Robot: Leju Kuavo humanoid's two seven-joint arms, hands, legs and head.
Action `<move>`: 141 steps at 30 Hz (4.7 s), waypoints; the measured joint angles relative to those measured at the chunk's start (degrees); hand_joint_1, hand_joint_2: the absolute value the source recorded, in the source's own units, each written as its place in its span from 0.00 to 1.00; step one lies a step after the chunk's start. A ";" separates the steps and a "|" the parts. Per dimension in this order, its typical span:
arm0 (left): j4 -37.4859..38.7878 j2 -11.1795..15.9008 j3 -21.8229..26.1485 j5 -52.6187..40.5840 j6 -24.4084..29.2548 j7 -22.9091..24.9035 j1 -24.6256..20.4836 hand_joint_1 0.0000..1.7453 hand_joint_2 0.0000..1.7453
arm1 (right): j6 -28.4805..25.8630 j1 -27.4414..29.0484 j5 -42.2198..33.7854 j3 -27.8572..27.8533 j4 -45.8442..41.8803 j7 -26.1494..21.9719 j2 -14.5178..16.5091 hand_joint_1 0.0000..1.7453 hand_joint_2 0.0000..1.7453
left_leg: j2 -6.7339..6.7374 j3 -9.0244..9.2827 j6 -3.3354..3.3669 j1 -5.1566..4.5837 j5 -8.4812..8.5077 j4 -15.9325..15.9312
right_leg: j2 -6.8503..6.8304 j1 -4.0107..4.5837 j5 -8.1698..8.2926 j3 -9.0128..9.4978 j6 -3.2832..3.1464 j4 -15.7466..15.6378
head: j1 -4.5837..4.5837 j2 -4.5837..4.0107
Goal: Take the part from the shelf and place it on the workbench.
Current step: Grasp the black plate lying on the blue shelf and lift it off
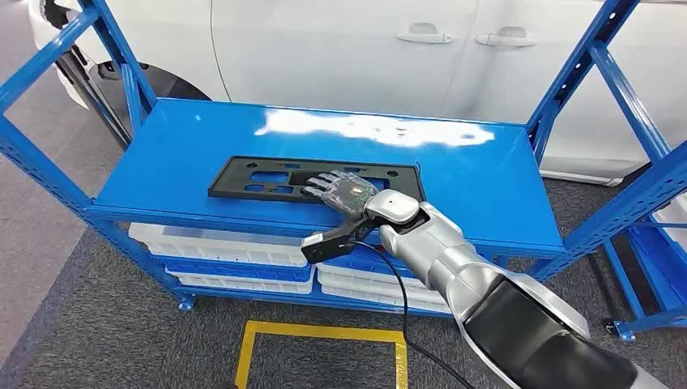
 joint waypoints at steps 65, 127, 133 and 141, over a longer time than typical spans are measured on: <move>0.00 0.39 0.15 1.86 0.86 -1.02 0.78 0.00 0.00 | 7.22 -2.55 7.41 -2.63 4.85 12.29 -2.68 0.97 1.00 | 0.24 0.18 -0.95 0.10 0.14 -0.29 | 0.01 -0.84 -0.57 0.21 0.54 0.31 | 0.01 0.00; 0.00 -0.02 18.64 24.79 -8.37 -18.65 2.40 0.00 0.50 | 42.96 25.15 -79.81 -28.95 -51.53 -18.42 -11.24 1.00 1.00 | 0.17 -0.10 -0.68 -0.10 -0.35 0.11 | 0.00 -0.63 -1.07 0.37 0.30 0.32 | 0.00 0.00; 0.00 0.06 18.90 24.46 -8.54 -19.66 2.76 0.00 1.00 | 43.10 29.13 -80.34 -25.95 -55.46 -18.34 -12.75 1.00 1.00 | 0.25 -6.45 -1.79 0.06 -8.09 14.76 | -0.10 -0.63 -0.81 0.88 -1.16 -0.39 | 0.00 0.00; 0.00 0.05 17.97 21.97 -3.05 -17.51 3.00 0.00 1.00 | 43.75 29.93 -81.83 -24.54 -55.84 -18.64 -13.87 1.00 1.00 | 0.17 0.61 -0.49 -0.37 -1.22 0.45 | 0.33 -0.34 -1.29 0.85 -0.30 0.35 | 0.00 0.00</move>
